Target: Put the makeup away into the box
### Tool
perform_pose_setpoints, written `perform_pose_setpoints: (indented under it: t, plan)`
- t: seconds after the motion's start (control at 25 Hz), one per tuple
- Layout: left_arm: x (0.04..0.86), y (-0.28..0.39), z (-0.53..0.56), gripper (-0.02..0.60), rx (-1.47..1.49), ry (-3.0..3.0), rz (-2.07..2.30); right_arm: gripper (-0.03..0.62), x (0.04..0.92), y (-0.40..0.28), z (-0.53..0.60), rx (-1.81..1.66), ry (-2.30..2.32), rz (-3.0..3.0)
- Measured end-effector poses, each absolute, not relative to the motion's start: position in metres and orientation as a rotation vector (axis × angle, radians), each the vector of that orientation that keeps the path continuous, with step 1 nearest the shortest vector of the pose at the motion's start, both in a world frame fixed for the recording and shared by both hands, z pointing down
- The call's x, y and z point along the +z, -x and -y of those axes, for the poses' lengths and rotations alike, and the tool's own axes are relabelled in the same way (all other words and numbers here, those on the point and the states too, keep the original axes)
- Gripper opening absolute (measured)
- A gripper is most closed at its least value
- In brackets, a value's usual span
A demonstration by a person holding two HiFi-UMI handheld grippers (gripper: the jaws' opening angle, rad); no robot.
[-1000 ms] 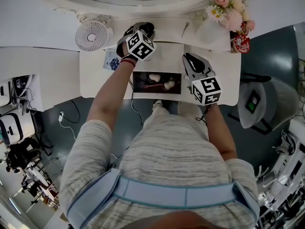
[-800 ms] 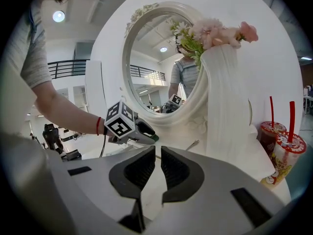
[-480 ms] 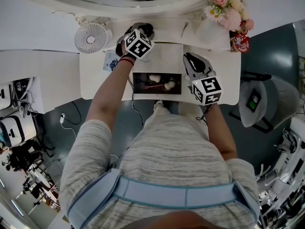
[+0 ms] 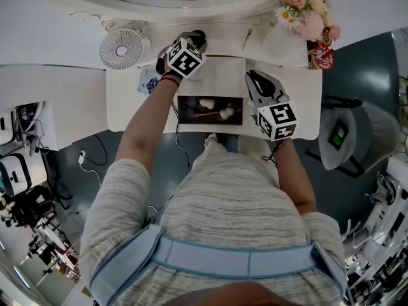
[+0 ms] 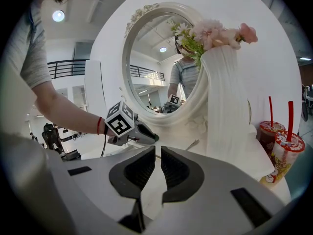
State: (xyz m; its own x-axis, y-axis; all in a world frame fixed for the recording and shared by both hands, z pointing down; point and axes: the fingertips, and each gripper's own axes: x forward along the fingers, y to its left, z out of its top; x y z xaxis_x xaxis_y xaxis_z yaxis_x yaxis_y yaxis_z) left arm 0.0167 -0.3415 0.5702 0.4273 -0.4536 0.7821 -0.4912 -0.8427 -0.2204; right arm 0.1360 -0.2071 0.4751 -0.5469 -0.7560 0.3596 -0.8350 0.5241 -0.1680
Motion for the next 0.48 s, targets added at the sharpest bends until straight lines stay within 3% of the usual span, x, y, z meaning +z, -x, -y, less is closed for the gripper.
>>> perform_pose_setpoints:
  t: [0.48]
  plan:
    - [0.5670,-0.0151,0.3427,0.025,1.390,-2.612,0.866,0.014,0.4744,-0.1411,0.2024,0.468,-1.356,2.515]
